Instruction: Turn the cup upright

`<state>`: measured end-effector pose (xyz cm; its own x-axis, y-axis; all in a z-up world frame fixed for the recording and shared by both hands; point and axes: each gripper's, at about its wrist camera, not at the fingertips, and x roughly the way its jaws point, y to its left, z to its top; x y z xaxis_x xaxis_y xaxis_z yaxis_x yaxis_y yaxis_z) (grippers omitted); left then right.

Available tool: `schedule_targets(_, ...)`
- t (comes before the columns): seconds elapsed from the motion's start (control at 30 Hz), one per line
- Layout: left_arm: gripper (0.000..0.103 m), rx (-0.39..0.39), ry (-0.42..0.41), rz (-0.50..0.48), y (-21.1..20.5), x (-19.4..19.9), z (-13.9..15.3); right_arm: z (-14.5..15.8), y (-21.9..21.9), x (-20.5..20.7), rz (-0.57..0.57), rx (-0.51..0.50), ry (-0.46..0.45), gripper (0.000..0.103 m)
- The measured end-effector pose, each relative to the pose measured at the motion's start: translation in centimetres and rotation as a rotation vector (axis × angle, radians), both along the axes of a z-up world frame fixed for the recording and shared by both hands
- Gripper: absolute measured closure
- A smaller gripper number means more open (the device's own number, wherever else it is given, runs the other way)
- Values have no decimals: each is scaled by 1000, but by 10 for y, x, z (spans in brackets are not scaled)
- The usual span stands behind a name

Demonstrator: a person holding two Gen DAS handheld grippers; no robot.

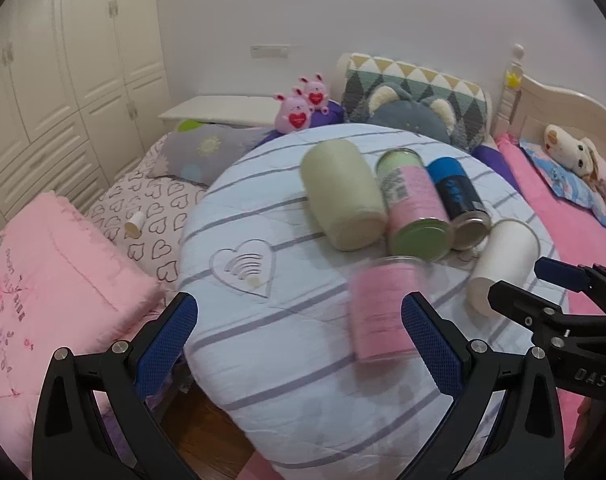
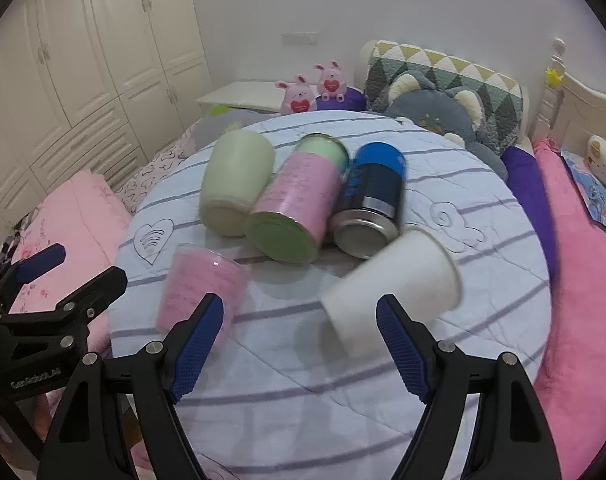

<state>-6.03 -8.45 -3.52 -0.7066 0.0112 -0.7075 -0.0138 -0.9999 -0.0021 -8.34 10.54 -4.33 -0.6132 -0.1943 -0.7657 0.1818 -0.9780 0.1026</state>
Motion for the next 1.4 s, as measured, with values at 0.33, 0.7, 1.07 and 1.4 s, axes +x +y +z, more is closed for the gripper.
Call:
schedule_targets(0.33,0,-39,-24,-30,40,-9,-5,1,26,6,4,-36,21,21)
schedule_targets(0.7,0,-51,-118,-29,75,-33,-27,-2,57,7,-12,-71,60,21)
schedule_targets(1.07,0,-25,-232,-3,81,-61,-46,-4,67,1,0,-111,71,21)
schedule_targets(1.4,8,20,-261,14,72,-69,-51,-8,69,-2,3,-123,59,21)
